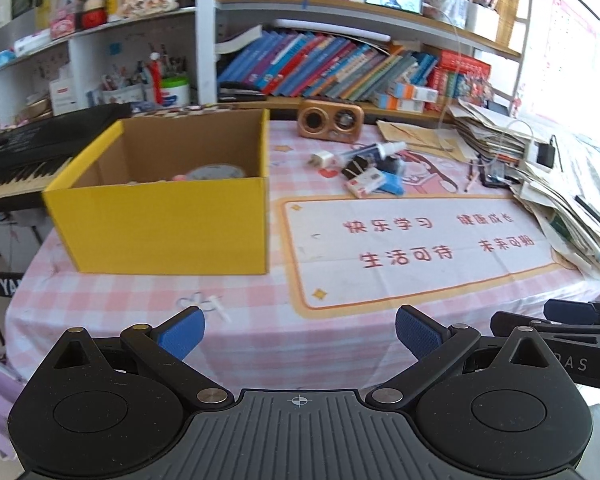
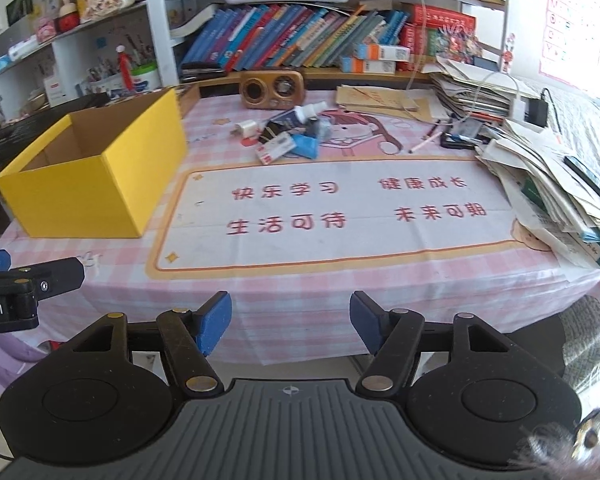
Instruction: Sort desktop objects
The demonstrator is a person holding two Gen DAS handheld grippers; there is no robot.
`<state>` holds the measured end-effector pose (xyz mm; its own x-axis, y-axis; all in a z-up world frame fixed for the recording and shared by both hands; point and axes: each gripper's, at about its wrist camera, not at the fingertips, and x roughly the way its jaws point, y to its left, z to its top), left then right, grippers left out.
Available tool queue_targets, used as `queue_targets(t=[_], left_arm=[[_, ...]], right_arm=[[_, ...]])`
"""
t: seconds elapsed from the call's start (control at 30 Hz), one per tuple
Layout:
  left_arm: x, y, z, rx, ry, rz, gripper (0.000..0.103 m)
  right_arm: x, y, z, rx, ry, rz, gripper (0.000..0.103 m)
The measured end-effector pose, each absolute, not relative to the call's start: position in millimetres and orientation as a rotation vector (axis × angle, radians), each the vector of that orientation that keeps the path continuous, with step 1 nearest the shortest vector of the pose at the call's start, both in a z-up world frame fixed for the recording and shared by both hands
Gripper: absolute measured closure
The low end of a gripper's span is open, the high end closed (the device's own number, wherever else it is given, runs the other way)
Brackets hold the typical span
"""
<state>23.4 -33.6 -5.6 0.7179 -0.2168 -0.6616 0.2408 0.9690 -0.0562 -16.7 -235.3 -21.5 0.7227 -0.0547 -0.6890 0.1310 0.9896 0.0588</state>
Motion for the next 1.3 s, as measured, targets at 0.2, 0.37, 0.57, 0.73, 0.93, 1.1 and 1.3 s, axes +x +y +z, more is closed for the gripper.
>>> queue_targets(t=[0.2, 0.37, 0.57, 0.73, 0.93, 1.1, 1.3], left_arm=[[37, -58, -8, 0.043, 0.738, -0.286, 0.0], [50, -81, -12, 0.053, 0.755, -0.317, 0.0], [65, -103, -17, 0.056, 0.776, -0.336, 0.0], [77, -122, -21, 0.056, 0.787, -0.349, 0.0], [93, -143, -24, 0.049, 0.8, -0.351, 0.0], [107, -156, -29, 0.043, 0.813, -0.331, 0.0], [123, -167, -33, 0.038, 0.821, -0.29, 0.0]], right_arm=[[-8, -258, -23, 0.111, 0.77, -0.129, 0.036], [2, -278, -26, 0.119, 0.784, -0.15, 0.035], [16, -300, -30, 0.117, 0.808, -0.154, 0.035], [26, -320, -33, 0.122, 0.821, -0.165, 0.035], [43, -341, -35, 0.125, 0.828, -0.161, 0.035], [61, -359, -39, 0.128, 0.832, -0.141, 0.035], [87, -374, -44, 0.121, 0.837, -0.094, 0.035]])
